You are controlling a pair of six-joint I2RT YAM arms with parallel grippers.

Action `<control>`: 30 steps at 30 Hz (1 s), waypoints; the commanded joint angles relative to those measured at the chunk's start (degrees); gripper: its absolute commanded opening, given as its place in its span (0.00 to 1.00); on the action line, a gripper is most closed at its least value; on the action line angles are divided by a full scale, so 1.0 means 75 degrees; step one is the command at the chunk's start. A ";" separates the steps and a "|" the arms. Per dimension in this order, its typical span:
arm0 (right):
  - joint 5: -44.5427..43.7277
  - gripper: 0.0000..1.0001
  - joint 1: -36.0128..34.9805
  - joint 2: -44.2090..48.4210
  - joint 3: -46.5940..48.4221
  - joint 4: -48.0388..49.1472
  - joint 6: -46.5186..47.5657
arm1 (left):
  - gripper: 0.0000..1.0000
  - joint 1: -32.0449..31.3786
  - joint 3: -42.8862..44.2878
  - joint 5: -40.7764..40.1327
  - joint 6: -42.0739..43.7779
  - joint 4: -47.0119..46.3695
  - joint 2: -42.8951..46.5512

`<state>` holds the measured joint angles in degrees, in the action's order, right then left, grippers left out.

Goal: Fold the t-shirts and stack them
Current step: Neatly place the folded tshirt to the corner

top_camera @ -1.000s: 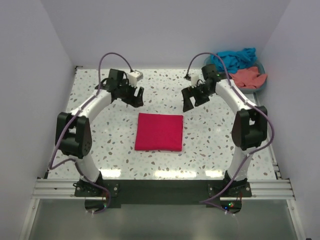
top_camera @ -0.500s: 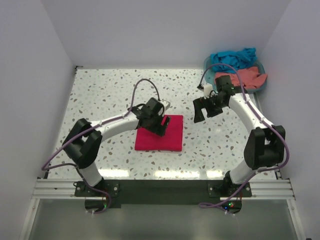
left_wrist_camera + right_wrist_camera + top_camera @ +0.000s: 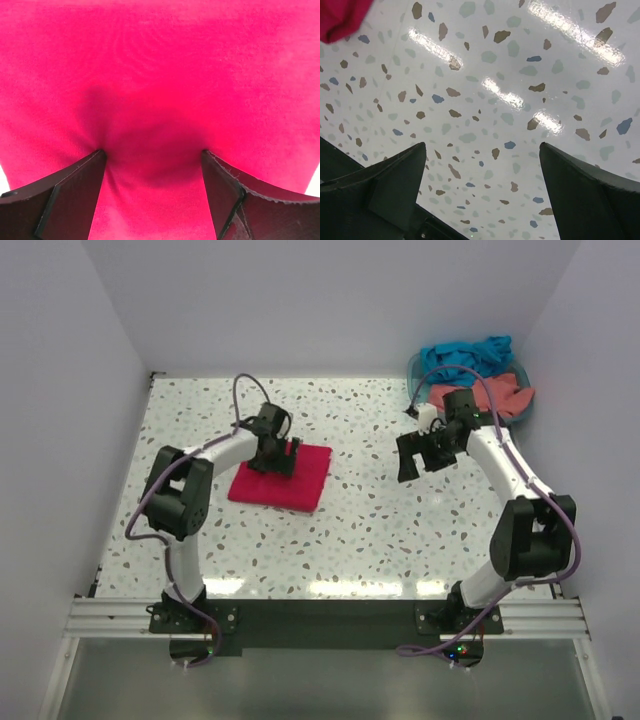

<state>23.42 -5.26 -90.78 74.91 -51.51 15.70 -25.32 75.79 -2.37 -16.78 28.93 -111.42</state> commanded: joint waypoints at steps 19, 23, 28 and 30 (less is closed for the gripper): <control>-0.0310 0.99 0.0138 -0.1688 0.1788 -0.0093 0.0297 | 0.84 0.4712 0.5832 -0.1043 0.4239 0.1465 -0.4386; -0.0298 0.99 0.0138 -0.1782 0.1906 -0.0187 0.0308 | 0.84 0.4747 0.5505 -0.0939 0.4756 0.1054 -0.4282; -0.0240 0.99 0.0138 -0.1724 0.1883 -0.0211 0.0367 | 0.88 0.4747 0.5200 -0.0716 0.5294 0.0516 -0.3534; -0.0181 0.99 0.0138 -0.1689 0.1882 -0.0211 0.0390 | 0.90 0.4736 0.5222 -0.0668 0.5611 0.0246 -0.3216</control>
<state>21.96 -4.43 -103.90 86.98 -52.14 17.63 9.93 116.81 -7.73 19.44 32.27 -137.97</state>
